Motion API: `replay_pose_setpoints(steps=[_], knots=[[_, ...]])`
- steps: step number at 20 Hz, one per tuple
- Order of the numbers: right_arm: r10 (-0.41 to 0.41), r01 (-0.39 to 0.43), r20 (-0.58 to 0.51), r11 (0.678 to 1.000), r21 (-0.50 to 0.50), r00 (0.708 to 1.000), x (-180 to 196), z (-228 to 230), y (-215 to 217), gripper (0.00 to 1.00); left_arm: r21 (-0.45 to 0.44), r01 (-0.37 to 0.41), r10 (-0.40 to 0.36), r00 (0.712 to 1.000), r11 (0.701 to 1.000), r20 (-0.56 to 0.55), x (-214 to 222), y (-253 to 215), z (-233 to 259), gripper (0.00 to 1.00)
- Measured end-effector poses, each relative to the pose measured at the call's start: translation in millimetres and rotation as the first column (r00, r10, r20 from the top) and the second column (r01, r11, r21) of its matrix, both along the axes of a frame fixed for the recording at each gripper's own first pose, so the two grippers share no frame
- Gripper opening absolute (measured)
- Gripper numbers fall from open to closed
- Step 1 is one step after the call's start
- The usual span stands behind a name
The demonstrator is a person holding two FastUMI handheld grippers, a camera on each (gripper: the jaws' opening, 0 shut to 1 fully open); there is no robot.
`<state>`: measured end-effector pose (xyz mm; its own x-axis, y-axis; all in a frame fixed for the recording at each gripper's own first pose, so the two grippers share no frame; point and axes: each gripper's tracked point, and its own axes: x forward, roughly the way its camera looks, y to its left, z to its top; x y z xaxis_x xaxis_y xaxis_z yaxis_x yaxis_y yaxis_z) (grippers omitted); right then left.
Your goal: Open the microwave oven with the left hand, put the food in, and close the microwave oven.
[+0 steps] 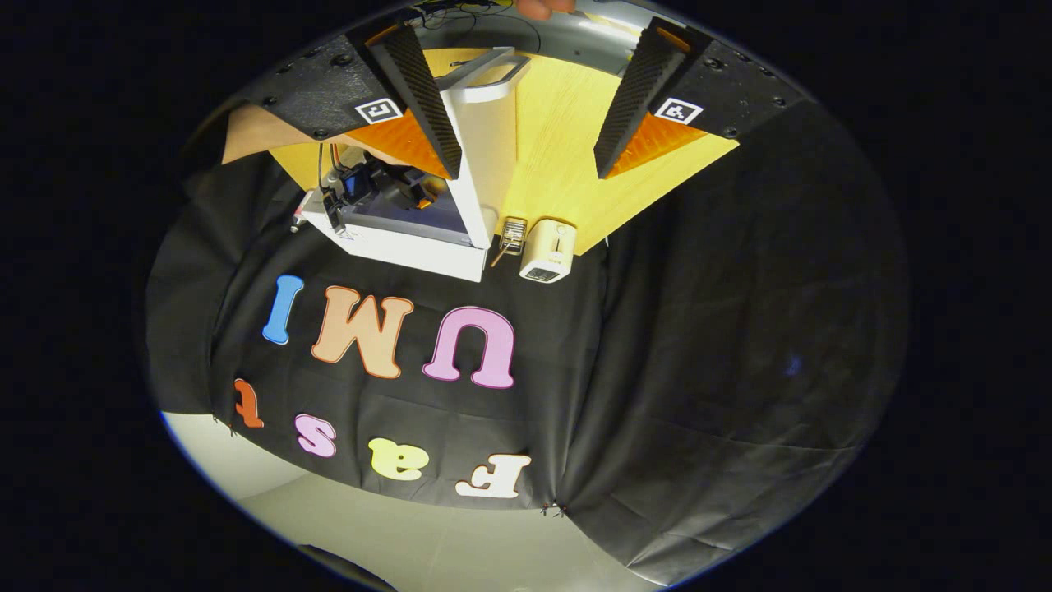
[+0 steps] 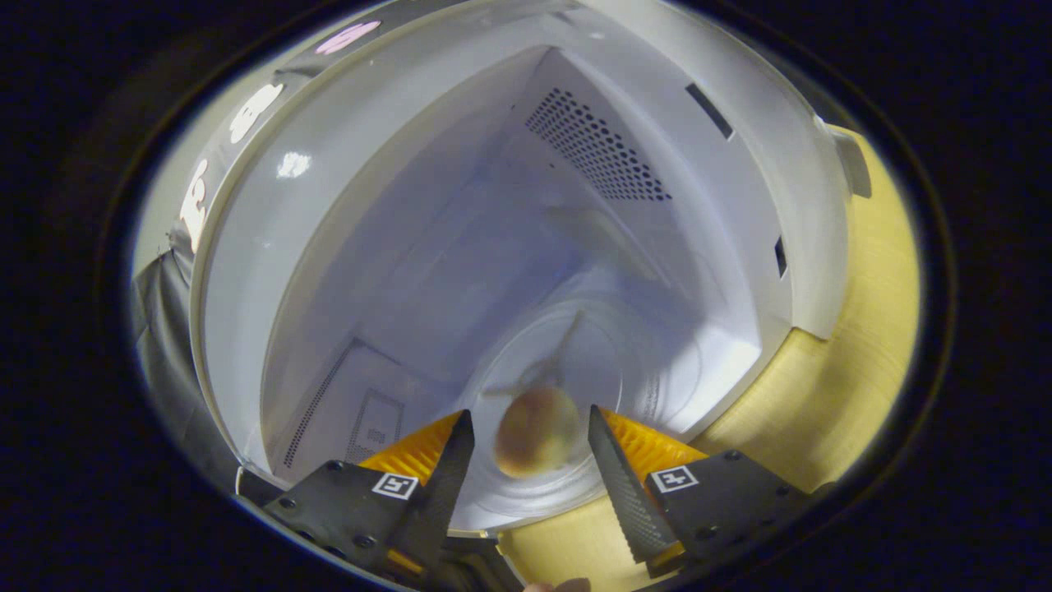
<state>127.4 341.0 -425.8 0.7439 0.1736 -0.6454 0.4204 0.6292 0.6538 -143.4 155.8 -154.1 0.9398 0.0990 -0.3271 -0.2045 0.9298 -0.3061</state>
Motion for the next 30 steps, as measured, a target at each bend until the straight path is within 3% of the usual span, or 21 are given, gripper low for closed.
replay_pose_setpoints(steps=[1,7,9,12,17,18,20,23,24,25,27,28,30], knots=[[0.002,-0.002,0.002,1.000,-0.003,1.000,-2,2,0,0.87,0.000,0.002,-0.002,1.000,1.000,-0.002,-1,-1,-1,0.96],[0.039,-0.037,0.046,0.999,-0.030,0.998,-11,23,-3,0.87,0.020,0.008,-0.007,1.000,1.000,-0.020,-11,1,-5,0.92],[0.083,-0.078,0.084,0.995,-0.063,0.993,-15,36,-3,0.87,0.043,0.010,-0.008,1.000,0.999,-0.030,-16,4,-6,0.95],[0.148,-0.138,0.129,0.987,-0.083,0.981,-28,59,-7,0.87,0.085,0.000,0.003,0.999,0.996,-0.040,-25,12,-7,0.92],[0.295,-0.249,0.213,0.944,-0.218,0.932,-53,100,-42,0.87,0.188,-0.023,0.042,0.994,0.982,-0.097,-36,30,-30,0.96],[0.336,-0.280,0.225,0.927,-0.248,0.914,-62,111,-49,0.87,0.193,-0.029,0.047,0.995,0.981,-0.086,-36,33,-31,0.92],[0.390,-0.306,0.255,0.899,-0.313,0.885,-76,136,-69,0.87,0.166,-0.056,0.064,0.997,0.984,-0.045,-31,37,-29,0.95],[0.435,-0.304,0.292,0.865,-0.400,0.852,-84,173,-101,0.87,0.100,-0.051,0.062,0.991,0.994,-0.114,-32,36,-60,0.92],[0.447,-0.291,0.313,0.851,-0.437,0.838,-85,189,-114,0.87,0.096,-0.059,0.070,0.990,0.994,-0.123,-32,38,-68,0.88],[0.458,-0.281,0.332,0.841,-0.462,0.825,-85,200,-123,0.80,0.109,-0.089,0.104,0.985,0.990,-0.141,-36,44,-76,0.66],[0.461,-0.257,0.356,0.832,-0.492,0.813,-84,224,-140,0.80,0.139,-0.139,0.168,0.961,0.980,-0.218,-45,59,-105,0.22],[0.448,-0.238,0.363,0.835,-0.496,0.817,-82,234,-152,0.80,0.102,-0.127,0.149,0.958,0.987,-0.247,-49,50,-118,0.00],[0.439,-0.208,0.363,0.824,-0.527,0.822,-81,247,-170,0.80,0.030,-0.116,0.120,0.962,0.993,-0.244,-44,33,-127,0.00]])
